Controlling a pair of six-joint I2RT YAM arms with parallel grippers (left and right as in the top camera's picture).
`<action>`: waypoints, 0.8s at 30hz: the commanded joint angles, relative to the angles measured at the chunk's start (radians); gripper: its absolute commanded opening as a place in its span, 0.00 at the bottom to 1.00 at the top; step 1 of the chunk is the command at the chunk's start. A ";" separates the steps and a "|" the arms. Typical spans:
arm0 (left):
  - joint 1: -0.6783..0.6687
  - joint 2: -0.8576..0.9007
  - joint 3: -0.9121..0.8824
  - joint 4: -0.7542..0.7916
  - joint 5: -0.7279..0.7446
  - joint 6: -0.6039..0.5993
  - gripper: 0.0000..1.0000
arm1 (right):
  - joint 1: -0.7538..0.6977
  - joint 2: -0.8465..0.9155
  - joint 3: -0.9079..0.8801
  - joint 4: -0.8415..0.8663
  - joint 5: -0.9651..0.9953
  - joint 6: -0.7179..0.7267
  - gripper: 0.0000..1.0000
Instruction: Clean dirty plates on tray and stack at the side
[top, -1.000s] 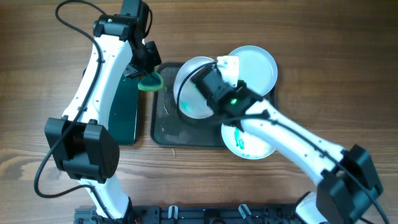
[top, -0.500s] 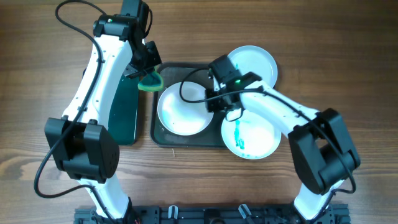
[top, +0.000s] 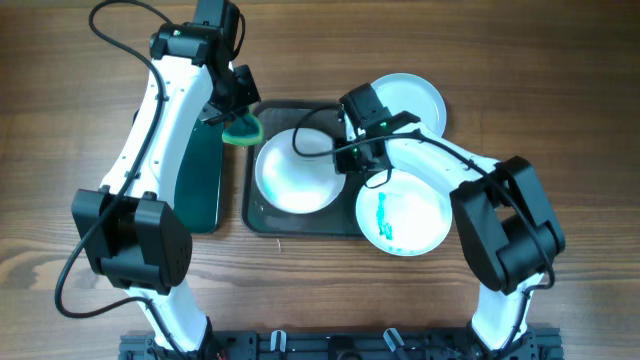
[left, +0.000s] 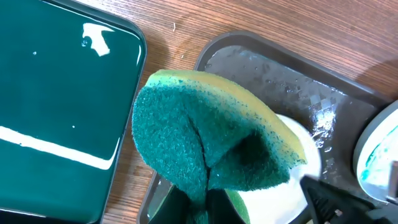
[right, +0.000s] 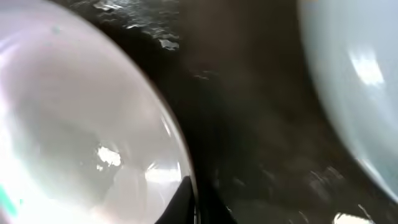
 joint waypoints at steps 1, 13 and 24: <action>-0.034 -0.022 -0.026 0.022 0.016 -0.008 0.04 | -0.006 0.020 -0.004 -0.075 0.235 0.316 0.04; -0.220 -0.011 -0.433 0.511 0.016 -0.096 0.04 | -0.006 0.020 -0.013 -0.063 0.207 0.306 0.04; -0.225 -0.010 -0.696 0.957 0.035 0.264 0.04 | -0.006 0.020 -0.013 -0.057 0.200 0.285 0.04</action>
